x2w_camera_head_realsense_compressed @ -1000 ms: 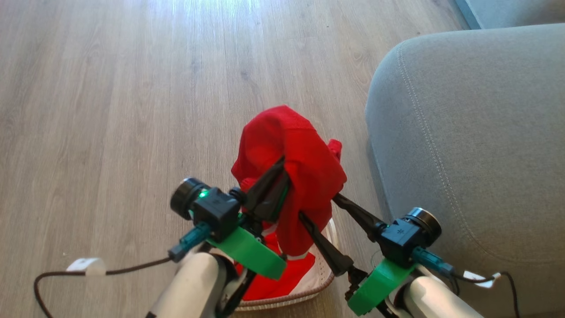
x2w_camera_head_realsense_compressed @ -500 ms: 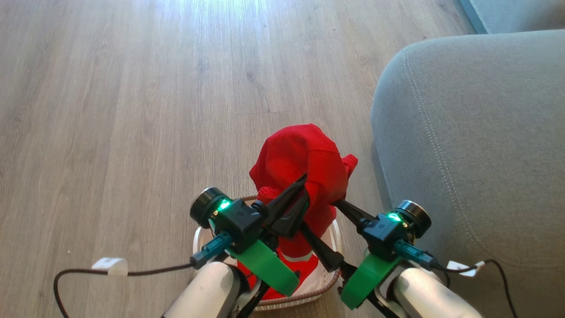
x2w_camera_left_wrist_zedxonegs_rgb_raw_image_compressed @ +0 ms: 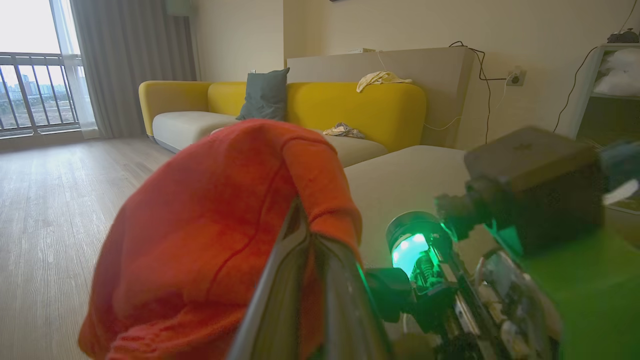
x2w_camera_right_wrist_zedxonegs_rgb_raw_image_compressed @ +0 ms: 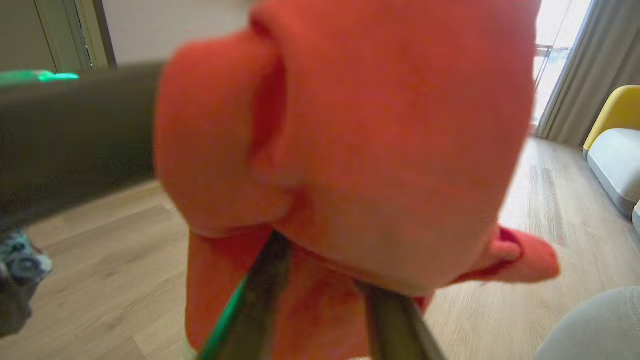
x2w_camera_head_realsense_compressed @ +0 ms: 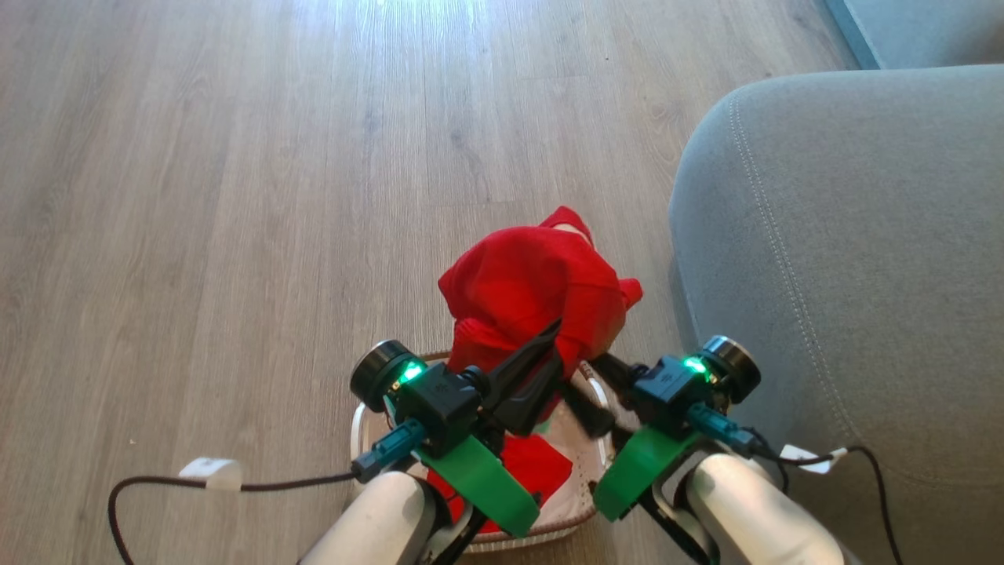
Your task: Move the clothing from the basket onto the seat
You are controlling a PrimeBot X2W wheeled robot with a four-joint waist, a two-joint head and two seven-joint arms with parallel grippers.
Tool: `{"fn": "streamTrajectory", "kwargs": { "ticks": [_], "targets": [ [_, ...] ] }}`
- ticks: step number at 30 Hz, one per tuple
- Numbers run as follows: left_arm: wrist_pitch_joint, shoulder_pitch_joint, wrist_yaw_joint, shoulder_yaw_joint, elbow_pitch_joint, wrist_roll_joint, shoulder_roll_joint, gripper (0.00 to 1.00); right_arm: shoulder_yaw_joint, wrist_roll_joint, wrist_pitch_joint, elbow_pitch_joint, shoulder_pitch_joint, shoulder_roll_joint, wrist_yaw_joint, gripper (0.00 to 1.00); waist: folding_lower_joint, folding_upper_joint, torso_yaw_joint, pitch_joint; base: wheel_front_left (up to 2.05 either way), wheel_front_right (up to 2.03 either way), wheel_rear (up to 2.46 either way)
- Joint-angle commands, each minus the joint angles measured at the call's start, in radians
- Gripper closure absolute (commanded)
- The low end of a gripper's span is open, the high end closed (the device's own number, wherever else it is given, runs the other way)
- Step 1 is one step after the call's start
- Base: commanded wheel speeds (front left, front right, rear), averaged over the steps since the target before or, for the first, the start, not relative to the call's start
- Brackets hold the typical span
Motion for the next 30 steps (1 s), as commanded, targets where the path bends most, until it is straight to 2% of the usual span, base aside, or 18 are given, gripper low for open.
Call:
{"fn": "streamTrajectory", "kwargs": {
  "ticks": [1, 12, 13, 14, 16, 17, 18, 30],
  "targets": [
    [-0.01, -0.05, -0.002, 0.025, -0.03, -0.005, 0.002, 1.0, -0.013, -0.013, -0.007, -0.046, -0.031, 0.022, 0.0, 1.0, 0.0, 0.0, 0.001, 0.0, 0.0, 0.0, 0.0],
    [-0.01, -0.042, 0.0, 0.036, -0.026, -0.004, 0.002, 1.0, -0.16, -0.042, -0.007, -0.148, 0.043, 0.068, 0.0, 1.0, 0.0, 0.0, 0.009, -0.011, 0.0, 0.0, 0.0],
    [-0.01, -0.041, 0.002, 0.038, -0.029, -0.005, 0.002, 0.97, -0.167, -0.044, -0.007, -0.157, 0.05, 0.07, 0.0, 1.0, 0.0, 0.0, 0.009, -0.011, 0.0, 0.0, 0.0],
    [-0.01, -0.04, 0.003, 0.04, -0.032, -0.005, 0.002, 0.69, -0.173, -0.045, -0.007, -0.165, 0.055, 0.073, 0.0, 1.0, 0.0, 0.0, 0.009, -0.012, 0.0, 0.0, 0.0],
    [-0.01, -0.038, 0.004, 0.042, -0.04, -0.004, 0.002, 0.44, -0.18, -0.045, -0.007, -0.175, 0.064, 0.076, 0.0, 1.0, 0.0, 0.0, 0.008, -0.014, 0.0, 0.0, 0.0],
    [-0.01, -0.038, 0.005, 0.044, -0.044, -0.003, 0.002, 0.17, -0.183, -0.046, -0.007, -0.179, 0.066, 0.077, 0.0, 1.0, 0.0, 0.0, 0.008, -0.014, 0.0, 0.0, 0.0],
    [-0.01, -0.037, 0.006, 0.044, -0.048, -0.001, 0.002, 0.0, -0.187, -0.046, -0.007, -0.184, 0.068, 0.078, 0.0, 1.0, 0.0, 0.0, 0.008, -0.014, 0.0, 0.0, 0.0],
    [-0.01, -0.035, 0.009, 0.056, -0.058, 0.011, 0.002, 0.0, -0.277, 0.018, -0.007, -0.304, 0.086, 0.081, 0.0, 1.0, 0.0, 0.0, 0.011, -0.006, 0.0, 0.0, 0.0]
  ]
}}
